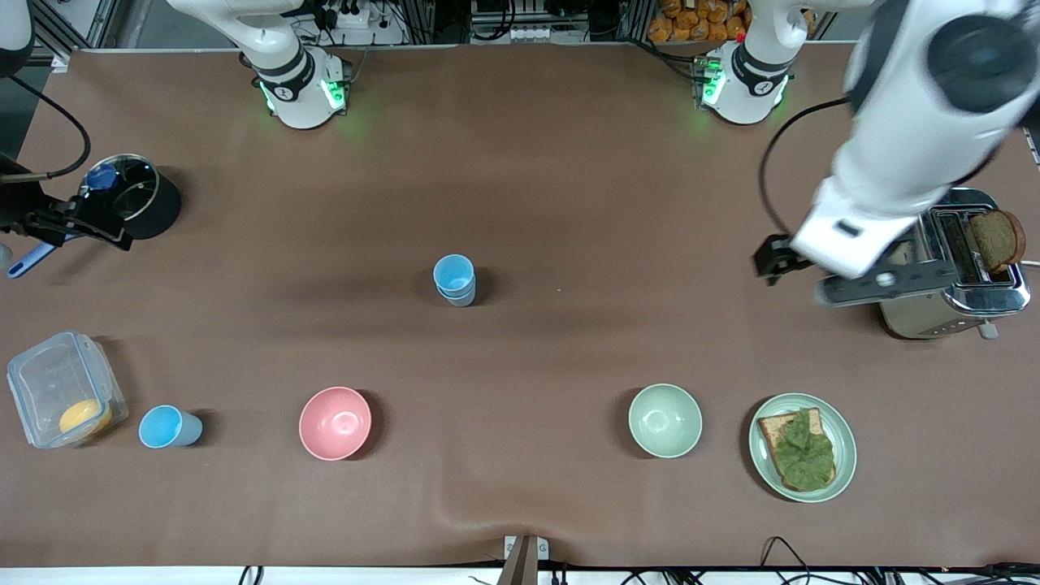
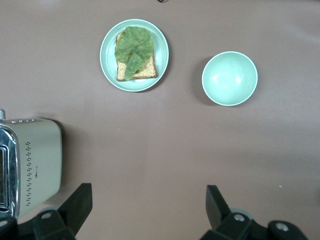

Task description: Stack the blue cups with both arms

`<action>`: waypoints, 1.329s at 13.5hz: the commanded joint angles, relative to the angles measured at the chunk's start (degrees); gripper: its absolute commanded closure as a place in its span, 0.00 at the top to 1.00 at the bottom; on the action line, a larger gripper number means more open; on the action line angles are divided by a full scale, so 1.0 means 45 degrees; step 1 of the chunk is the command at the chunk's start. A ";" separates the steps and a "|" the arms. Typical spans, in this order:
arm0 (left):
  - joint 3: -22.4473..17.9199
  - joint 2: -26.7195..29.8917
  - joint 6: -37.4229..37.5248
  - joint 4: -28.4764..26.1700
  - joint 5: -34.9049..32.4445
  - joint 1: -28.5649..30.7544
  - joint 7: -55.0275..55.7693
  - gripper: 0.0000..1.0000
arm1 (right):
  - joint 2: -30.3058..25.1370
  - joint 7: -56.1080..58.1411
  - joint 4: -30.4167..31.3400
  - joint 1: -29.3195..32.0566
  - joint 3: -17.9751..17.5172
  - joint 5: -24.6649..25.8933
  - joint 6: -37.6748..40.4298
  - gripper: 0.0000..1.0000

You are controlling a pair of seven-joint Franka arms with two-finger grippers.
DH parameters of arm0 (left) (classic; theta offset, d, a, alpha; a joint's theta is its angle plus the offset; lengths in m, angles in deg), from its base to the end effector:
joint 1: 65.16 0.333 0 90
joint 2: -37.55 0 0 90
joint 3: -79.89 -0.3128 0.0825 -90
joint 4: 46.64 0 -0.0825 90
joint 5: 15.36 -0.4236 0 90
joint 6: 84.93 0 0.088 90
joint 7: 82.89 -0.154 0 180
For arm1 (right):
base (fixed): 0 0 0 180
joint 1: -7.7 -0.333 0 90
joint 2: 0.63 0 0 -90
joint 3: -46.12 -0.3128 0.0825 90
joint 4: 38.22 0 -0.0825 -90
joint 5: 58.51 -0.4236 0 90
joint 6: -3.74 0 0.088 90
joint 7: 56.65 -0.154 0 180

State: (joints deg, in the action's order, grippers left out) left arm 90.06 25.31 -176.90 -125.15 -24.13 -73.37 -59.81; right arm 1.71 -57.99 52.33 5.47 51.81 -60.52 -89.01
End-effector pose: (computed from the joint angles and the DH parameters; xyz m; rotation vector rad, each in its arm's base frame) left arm 0.6389 -0.1767 0.5490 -3.0379 -0.1262 -0.0969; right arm 0.6093 -0.0307 0.5492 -3.1077 0.1328 0.0026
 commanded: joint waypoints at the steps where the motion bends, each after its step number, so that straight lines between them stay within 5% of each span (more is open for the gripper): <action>1: 0.0222 0.0920 -0.0031 -0.0951 0.1299 0.1002 -0.0579 1.00 | -0.0188 0.0005 0.0190 -0.0032 -0.0073 0.0172 -0.0132 1.00; 7: 0.0222 0.2286 -0.0325 -0.2515 0.1520 0.1570 -0.1555 1.00 | -0.0188 0.0005 0.0171 -0.0071 -0.0112 0.0172 -0.0055 1.00; 18: 0.0026 0.2874 0.0105 -0.3041 0.1773 0.1571 -0.2962 1.00 | -0.0188 0.0005 0.0190 -0.0051 -0.0092 0.0152 0.0004 1.00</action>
State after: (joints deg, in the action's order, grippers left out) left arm 90.12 35.92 -176.77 -135.63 -17.86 -66.18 -71.56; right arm 1.71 -57.99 52.43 5.35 51.41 -60.52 -89.06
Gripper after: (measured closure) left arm 0.000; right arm 0.000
